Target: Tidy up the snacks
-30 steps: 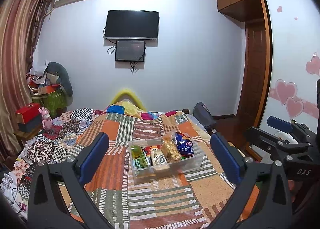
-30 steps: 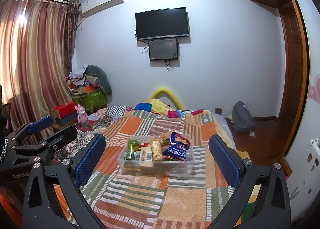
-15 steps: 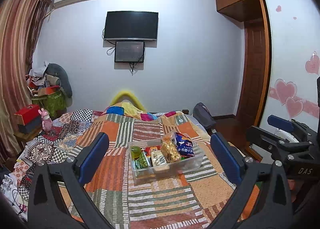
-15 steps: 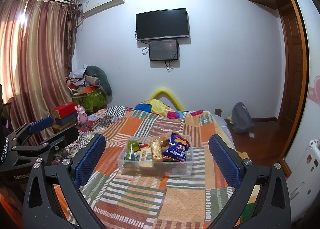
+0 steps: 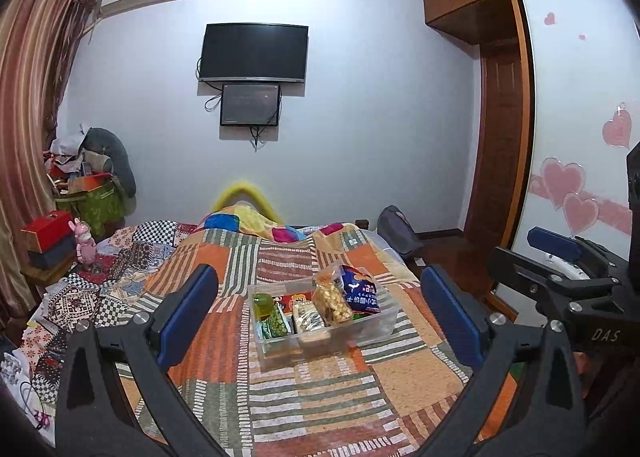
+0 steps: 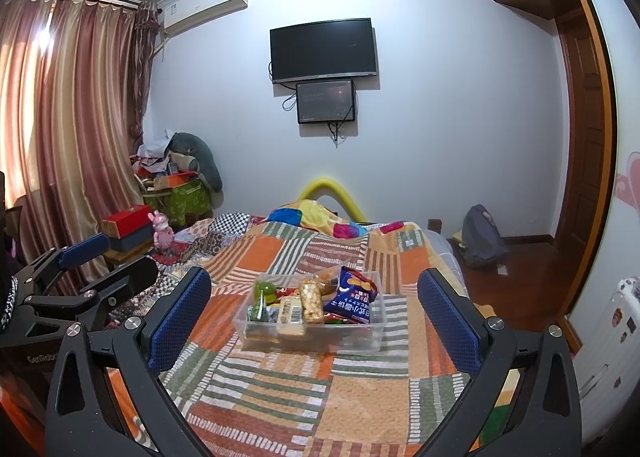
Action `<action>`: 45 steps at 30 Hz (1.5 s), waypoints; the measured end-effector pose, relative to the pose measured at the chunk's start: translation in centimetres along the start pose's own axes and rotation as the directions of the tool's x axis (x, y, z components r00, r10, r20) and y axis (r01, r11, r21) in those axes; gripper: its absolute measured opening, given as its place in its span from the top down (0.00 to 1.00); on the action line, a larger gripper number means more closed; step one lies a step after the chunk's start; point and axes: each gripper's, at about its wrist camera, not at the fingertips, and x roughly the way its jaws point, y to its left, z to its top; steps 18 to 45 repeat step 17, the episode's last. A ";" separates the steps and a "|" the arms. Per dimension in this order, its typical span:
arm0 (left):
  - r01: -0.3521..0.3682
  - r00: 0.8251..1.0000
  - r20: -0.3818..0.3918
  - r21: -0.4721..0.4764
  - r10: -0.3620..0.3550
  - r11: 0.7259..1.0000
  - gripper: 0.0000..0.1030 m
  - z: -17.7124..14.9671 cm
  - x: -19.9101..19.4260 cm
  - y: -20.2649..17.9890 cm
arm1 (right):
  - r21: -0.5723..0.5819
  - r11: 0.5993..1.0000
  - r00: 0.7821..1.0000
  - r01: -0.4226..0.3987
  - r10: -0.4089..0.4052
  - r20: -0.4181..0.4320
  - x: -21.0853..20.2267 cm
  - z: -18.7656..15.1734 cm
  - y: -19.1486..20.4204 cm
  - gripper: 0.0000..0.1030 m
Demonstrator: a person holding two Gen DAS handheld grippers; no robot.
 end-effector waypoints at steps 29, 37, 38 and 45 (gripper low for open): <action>0.012 1.000 -0.019 -0.001 -0.012 1.000 0.00 -0.1 0.0 0.0 | 0.004 1.000 1.000 0.004 -0.004 -0.005 -0.1 0.1 -0.3 0.00; 0.012 1.000 -0.019 -0.001 -0.012 1.000 0.00 -0.1 0.0 0.0 | 0.004 1.000 1.000 0.004 -0.004 -0.005 -0.1 0.1 -0.3 0.00; 0.012 1.000 -0.019 -0.001 -0.012 1.000 0.00 -0.1 0.0 0.0 | 0.004 1.000 1.000 0.004 -0.004 -0.005 -0.1 0.1 -0.3 0.00; 0.012 1.000 -0.019 -0.001 -0.012 1.000 0.00 -0.1 0.0 0.0 | 0.004 1.000 1.000 0.004 -0.004 -0.005 -0.1 0.1 -0.3 0.00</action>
